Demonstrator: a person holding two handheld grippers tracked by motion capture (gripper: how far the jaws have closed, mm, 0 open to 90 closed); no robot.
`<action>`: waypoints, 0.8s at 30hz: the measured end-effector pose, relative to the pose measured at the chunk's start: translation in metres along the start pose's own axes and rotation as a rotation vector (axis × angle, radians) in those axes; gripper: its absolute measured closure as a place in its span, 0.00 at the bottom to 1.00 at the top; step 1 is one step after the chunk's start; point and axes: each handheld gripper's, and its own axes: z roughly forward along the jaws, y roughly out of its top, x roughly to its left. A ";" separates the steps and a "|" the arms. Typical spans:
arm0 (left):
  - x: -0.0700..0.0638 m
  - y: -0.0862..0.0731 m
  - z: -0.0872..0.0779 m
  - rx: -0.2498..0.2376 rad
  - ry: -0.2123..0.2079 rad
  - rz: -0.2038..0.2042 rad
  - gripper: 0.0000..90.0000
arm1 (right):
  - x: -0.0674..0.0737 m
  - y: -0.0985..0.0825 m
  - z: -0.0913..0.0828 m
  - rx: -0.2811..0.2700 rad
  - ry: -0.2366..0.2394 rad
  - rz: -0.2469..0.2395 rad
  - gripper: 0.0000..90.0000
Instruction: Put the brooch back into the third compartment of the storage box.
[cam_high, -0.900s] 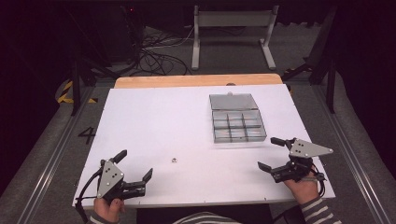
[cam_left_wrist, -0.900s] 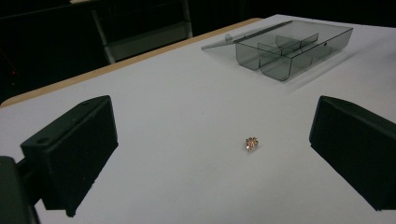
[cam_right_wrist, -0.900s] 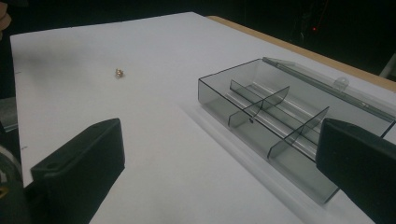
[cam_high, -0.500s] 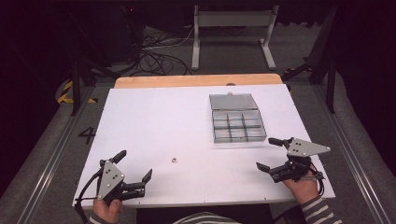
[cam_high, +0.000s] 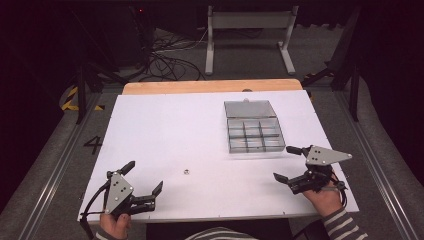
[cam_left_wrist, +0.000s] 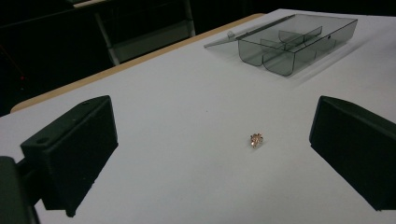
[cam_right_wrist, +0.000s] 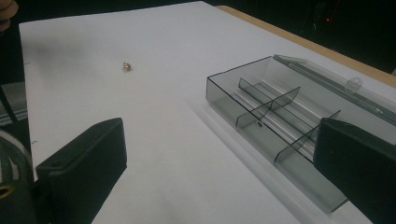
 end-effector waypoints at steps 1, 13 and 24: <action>0.000 0.000 0.000 0.001 -0.001 -0.002 0.02 | 0.000 0.002 0.000 0.001 0.004 -0.004 0.04; 0.000 0.000 0.000 0.001 -0.001 -0.001 0.02 | 0.004 0.021 0.018 0.010 0.053 -0.021 0.04; 0.000 0.000 0.001 0.002 0.001 0.002 0.02 | 0.010 0.038 0.036 0.021 0.092 -0.042 0.04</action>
